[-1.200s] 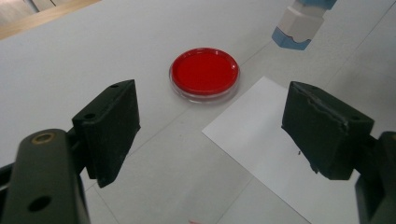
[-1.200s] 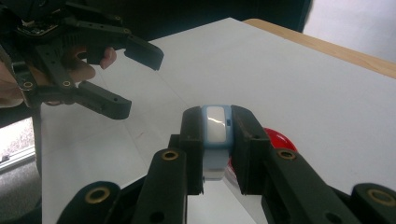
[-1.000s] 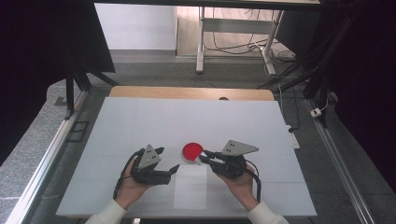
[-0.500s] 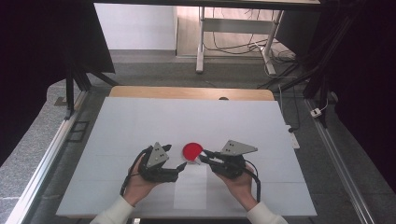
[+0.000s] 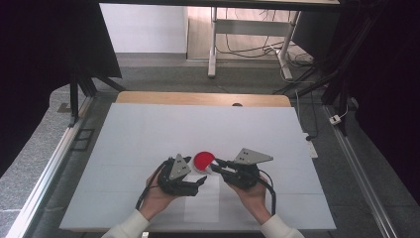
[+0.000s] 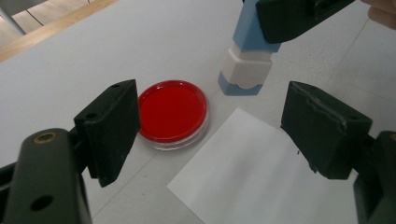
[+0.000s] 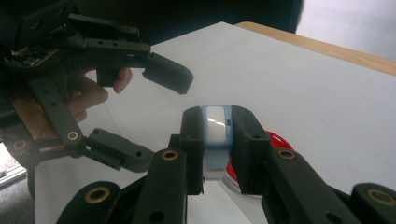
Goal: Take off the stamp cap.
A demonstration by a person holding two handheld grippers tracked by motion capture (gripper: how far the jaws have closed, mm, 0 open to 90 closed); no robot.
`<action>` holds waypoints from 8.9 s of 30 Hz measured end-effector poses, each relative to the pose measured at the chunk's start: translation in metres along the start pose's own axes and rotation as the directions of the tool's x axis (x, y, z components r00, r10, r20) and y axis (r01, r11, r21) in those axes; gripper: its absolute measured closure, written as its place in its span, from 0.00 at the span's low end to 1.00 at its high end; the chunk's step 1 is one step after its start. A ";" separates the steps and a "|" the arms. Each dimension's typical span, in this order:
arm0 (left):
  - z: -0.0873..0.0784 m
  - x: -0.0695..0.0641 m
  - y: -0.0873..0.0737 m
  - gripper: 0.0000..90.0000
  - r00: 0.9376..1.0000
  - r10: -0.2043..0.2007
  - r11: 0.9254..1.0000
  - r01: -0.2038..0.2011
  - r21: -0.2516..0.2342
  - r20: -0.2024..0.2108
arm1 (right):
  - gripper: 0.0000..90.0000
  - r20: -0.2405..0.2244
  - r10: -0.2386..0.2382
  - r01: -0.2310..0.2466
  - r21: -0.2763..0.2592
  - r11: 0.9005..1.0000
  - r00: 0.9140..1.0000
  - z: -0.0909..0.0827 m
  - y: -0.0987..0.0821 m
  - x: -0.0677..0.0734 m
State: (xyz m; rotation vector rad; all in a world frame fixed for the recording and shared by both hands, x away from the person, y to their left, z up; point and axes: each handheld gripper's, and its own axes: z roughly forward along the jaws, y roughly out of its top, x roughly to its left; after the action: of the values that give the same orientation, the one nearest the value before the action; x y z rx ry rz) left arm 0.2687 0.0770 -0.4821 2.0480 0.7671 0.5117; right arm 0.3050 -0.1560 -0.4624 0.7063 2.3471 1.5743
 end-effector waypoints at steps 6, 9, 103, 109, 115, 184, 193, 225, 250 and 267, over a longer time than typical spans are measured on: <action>0.006 -0.003 0.000 0.22 1.000 0.006 1.000 -0.006 0.011 0.001 | 0.83 0.002 0.009 -0.009 0.000 1.000 1.000 0.002 0.000 0.000; 0.009 -0.004 0.000 0.22 1.000 0.009 1.000 -0.009 0.015 0.001 | 0.83 0.007 0.012 -0.012 0.001 1.000 1.000 0.003 0.000 0.000; 0.037 -0.014 -0.009 0.70 0.993 0.093 0.995 -0.091 0.029 -0.074 | 0.83 0.008 0.089 -0.089 -0.053 0.995 0.996 0.013 -0.007 0.002; 0.038 -0.015 -0.010 0.72 0.991 0.102 0.994 -0.100 0.032 -0.085 | 0.83 0.012 0.091 -0.090 -0.053 0.995 0.996 0.014 -0.008 0.003; 0.036 -0.016 -0.011 0.72 0.988 0.110 0.994 -0.109 0.015 -0.105 | 0.83 0.011 0.098 -0.097 -0.060 0.993 0.995 0.013 -0.008 0.002; 0.038 -0.006 -0.019 0.73 0.997 0.051 0.999 -0.050 0.020 -0.066 | 0.84 0.068 0.091 -0.087 -0.061 0.994 0.994 0.002 -0.003 -0.001; 0.032 -0.002 -0.018 0.73 0.997 0.044 0.999 -0.044 -0.003 -0.069 | 0.84 0.052 0.111 -0.108 -0.060 0.992 0.993 0.003 -0.004 -0.003; -0.041 0.032 -0.050 0.73 0.997 -0.059 0.997 0.056 -0.050 -0.050 | 0.83 0.062 0.108 -0.102 -0.092 0.991 0.992 -0.006 -0.003 -0.014; -0.082 0.046 -0.087 0.73 0.986 -0.135 0.991 0.133 -0.032 -0.101 | 0.83 0.074 0.110 -0.102 -0.105 0.989 0.991 -0.012 -0.002 -0.021; -0.087 0.050 -0.098 0.73 0.982 -0.157 0.988 0.157 -0.009 -0.105 | 0.83 0.060 0.080 -0.075 -0.082 0.994 0.995 -0.007 0.001 -0.022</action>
State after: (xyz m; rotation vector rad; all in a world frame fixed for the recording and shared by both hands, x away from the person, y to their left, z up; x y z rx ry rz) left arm 0.2205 0.2052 -0.5134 1.9529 0.9824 0.5328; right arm 0.3215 -0.1728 -0.4602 0.8262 2.2243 1.6421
